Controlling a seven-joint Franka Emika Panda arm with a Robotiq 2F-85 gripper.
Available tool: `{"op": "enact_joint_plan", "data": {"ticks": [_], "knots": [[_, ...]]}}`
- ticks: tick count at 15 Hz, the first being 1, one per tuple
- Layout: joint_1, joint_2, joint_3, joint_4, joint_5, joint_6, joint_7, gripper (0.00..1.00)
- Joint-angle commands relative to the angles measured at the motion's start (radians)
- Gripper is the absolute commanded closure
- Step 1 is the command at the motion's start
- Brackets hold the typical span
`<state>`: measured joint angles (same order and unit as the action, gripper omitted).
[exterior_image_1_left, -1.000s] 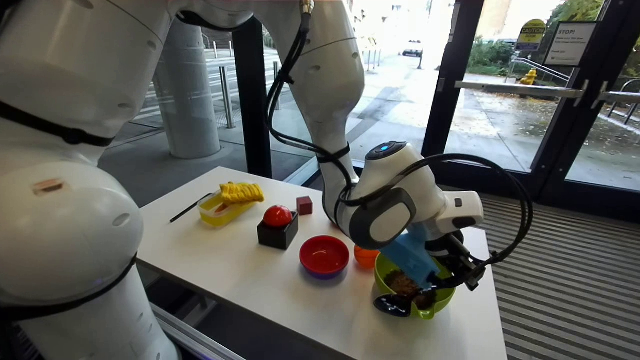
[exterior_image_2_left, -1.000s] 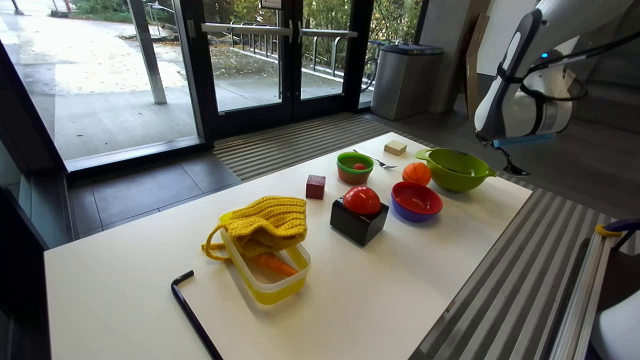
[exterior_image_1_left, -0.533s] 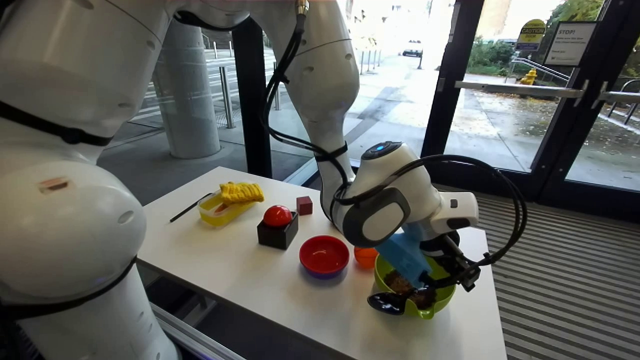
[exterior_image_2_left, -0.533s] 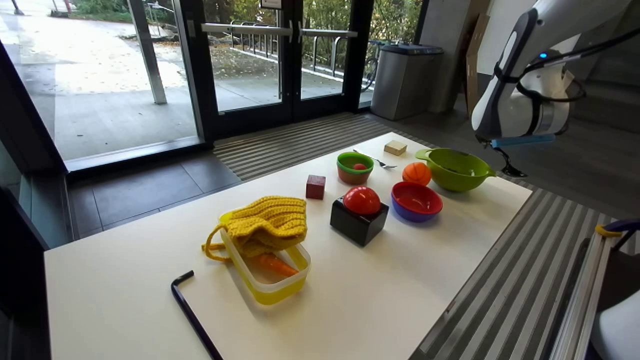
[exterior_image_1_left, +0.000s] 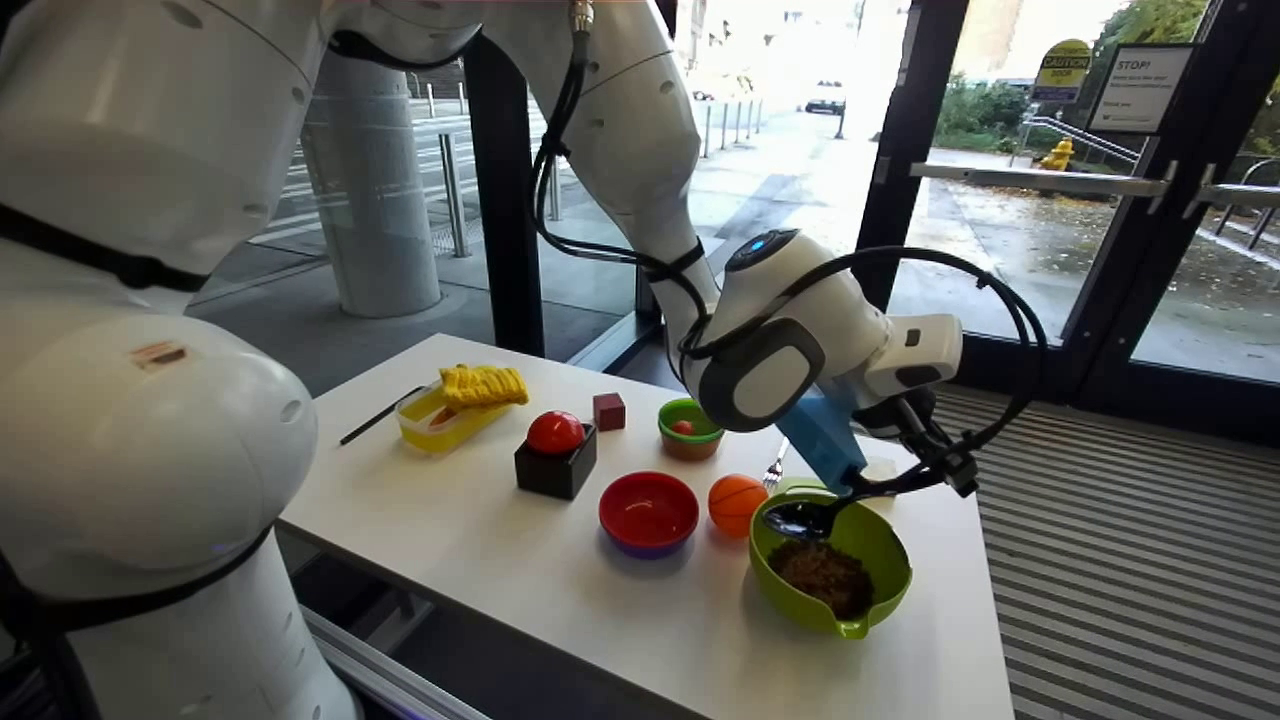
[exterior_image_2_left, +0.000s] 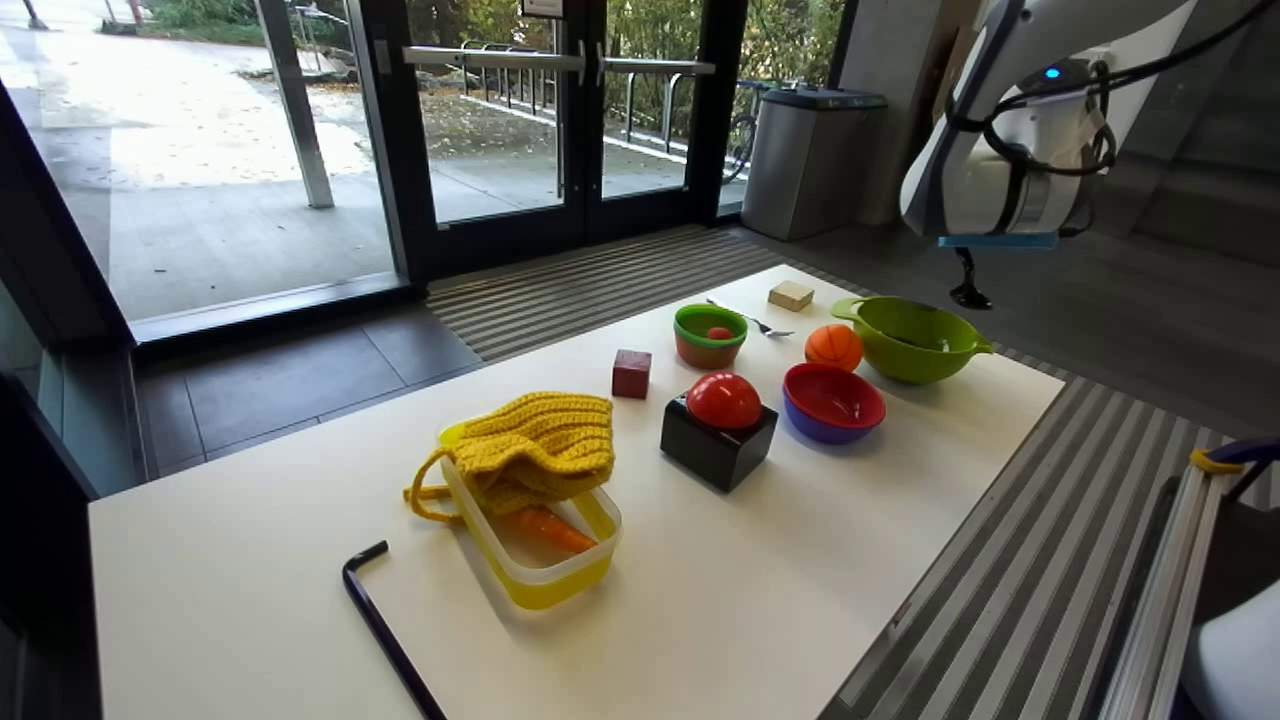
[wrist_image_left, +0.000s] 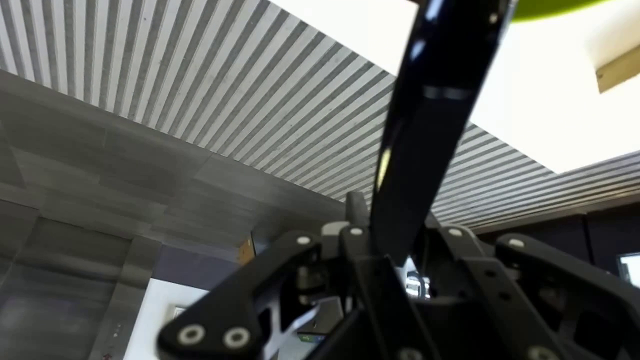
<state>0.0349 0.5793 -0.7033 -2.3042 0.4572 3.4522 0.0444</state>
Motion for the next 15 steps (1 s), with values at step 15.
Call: {"op": "enact_joint_plan", "data": {"ticks": [15], "knots": [[0.062, 0.385, -0.045, 0.26, 0.227, 0.003, 0.19, 0.94]]}}
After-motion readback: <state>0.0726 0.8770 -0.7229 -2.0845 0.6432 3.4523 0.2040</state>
